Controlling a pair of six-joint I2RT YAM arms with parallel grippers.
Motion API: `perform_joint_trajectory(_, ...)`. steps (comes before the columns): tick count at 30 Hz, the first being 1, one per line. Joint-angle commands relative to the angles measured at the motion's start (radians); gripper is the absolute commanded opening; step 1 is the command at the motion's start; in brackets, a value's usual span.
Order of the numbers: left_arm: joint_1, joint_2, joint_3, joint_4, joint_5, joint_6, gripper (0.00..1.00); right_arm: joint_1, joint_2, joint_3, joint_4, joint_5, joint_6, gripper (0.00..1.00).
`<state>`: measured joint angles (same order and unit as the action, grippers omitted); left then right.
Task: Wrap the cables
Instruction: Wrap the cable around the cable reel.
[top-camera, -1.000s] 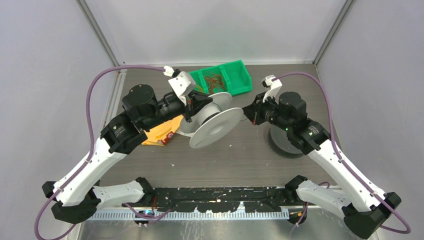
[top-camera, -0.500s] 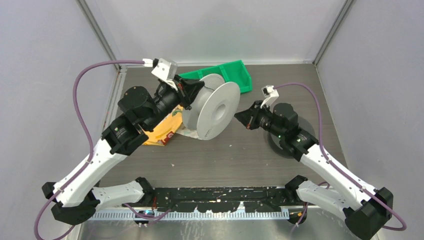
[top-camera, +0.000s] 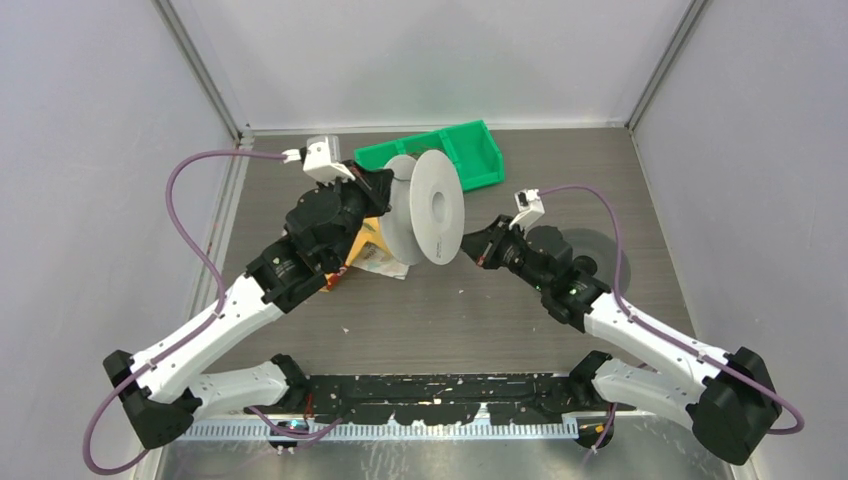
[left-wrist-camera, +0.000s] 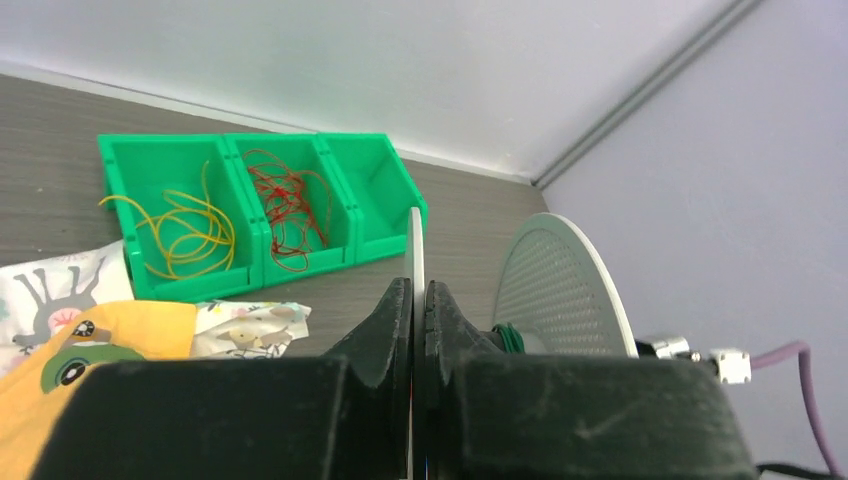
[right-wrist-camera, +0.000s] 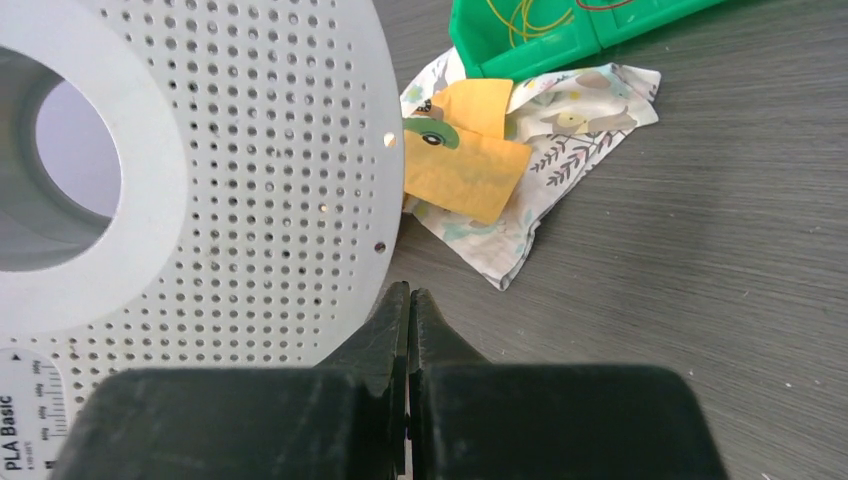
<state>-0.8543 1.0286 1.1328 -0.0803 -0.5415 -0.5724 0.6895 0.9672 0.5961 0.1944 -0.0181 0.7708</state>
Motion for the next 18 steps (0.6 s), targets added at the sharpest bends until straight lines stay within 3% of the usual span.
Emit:
perform_joint_trajectory(1,0.001,-0.001,0.053,0.093,-0.166,-0.136,0.00,0.036,0.021,0.011,0.110,0.058,0.039,0.01)
perform_joint_trajectory(6,-0.034,0.021,0.054,-0.009,-0.433,-0.209,0.00,0.108,0.044,0.058,0.057,0.140,0.033,0.01)
perform_joint_trajectory(9,-0.054,0.076,0.076,-0.014,-0.516,-0.198,0.00,0.133,0.075,0.089,0.026,0.171,0.044,0.01)
perform_joint_trajectory(18,-0.192,0.335,0.364,-0.319,-0.750,-0.103,0.00,0.161,0.087,0.155,-0.047,0.210,0.044,0.01)
